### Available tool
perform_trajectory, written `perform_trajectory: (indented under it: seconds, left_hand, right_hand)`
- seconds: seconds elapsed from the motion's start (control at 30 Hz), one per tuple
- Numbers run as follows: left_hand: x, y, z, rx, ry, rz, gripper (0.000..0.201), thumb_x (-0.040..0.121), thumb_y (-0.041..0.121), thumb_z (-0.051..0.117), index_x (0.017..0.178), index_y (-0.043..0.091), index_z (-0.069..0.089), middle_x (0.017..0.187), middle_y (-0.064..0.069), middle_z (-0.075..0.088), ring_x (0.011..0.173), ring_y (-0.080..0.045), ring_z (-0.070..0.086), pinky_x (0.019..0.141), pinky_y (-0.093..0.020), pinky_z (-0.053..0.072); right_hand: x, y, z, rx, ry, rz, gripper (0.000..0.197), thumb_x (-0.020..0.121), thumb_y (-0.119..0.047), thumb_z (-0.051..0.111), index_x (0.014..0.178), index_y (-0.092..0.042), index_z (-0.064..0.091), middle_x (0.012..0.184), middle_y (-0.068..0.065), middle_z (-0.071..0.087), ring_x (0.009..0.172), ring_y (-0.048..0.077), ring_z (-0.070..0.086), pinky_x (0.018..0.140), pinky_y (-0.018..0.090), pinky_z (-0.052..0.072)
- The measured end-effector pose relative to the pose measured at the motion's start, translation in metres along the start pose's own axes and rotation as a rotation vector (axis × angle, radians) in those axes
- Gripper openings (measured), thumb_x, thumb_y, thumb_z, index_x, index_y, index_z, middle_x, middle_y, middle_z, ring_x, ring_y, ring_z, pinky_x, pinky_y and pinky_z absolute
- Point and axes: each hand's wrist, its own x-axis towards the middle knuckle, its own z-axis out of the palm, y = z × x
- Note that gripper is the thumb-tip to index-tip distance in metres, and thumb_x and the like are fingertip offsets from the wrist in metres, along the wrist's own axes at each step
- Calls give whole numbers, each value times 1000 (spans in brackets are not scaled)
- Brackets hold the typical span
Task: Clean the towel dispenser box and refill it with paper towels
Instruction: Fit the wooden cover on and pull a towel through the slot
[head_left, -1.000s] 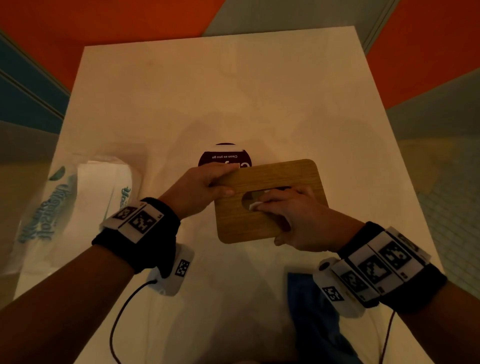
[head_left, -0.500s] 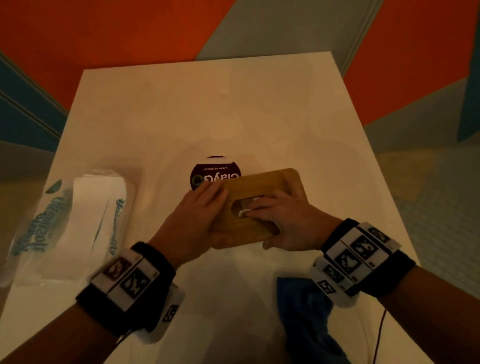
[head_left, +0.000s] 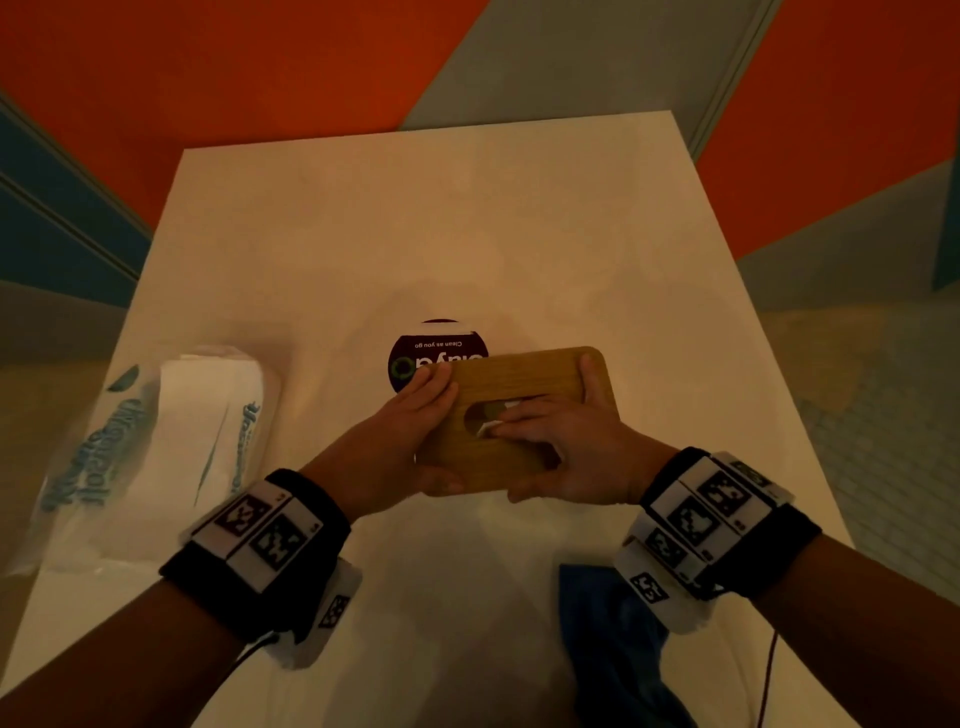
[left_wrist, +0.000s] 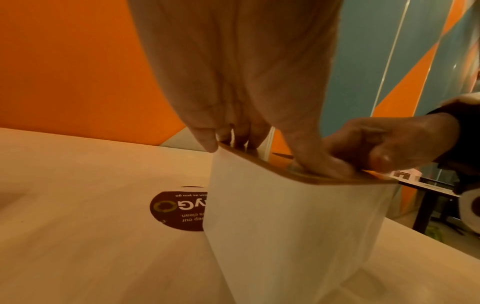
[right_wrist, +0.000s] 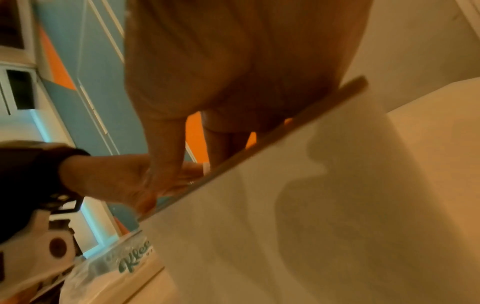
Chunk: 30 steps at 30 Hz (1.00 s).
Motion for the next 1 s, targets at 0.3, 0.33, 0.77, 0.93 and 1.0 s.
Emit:
perform_trajectory:
  seconds: [0.3, 0.33, 0.77, 0.93, 1.0]
  left_hand:
    - [-1, 0, -2, -3, 17, 30, 109, 66, 36, 74, 142, 12, 0, 137, 15, -18, 129, -2, -18, 110, -21, -1]
    - [-1, 0, -1, -7, 21, 31, 109, 66, 36, 75, 142, 13, 1, 138, 15, -18, 129, -1, -18, 109, -20, -1]
    - [-2, -2, 1, -18, 51, 23, 105, 67, 35, 74, 142, 11, 5, 153, 5, -10, 131, -1, -14, 107, -17, -3]
    - [-1, -2, 2, -18, 56, 26, 104, 68, 35, 74, 142, 12, 5, 155, 0, -8, 129, 0, -15, 109, -19, -2]
    - [-2, -1, 2, -28, 51, 18, 103, 68, 34, 74, 142, 12, 5, 155, 1, -8, 128, 1, -14, 108, -18, -3]
  right_hand:
    - [2, -8, 1, -117, 600, -37, 29, 75, -26, 40, 74, -27, 69, 76, -6, 75, 70, 25, 65, 79, 37, 29]
    - [2, -10, 2, -124, 618, -35, 27, 75, -26, 41, 75, -25, 68, 71, -6, 74, 67, 24, 65, 75, 34, 26]
    - [-12, -17, -44, 625, 822, 34, 25, 79, 3, 62, 88, -20, 66, 77, -9, 65, 75, 0, 61, 67, 8, 47]
    - [-10, -18, -39, 593, 798, 50, 16, 80, -4, 65, 90, -15, 69, 78, -14, 62, 72, -11, 54, 66, 5, 43]
    - [-10, -17, -38, 585, 763, 49, 16, 80, -7, 66, 93, -16, 68, 84, -11, 63, 74, -9, 55, 69, 8, 44]
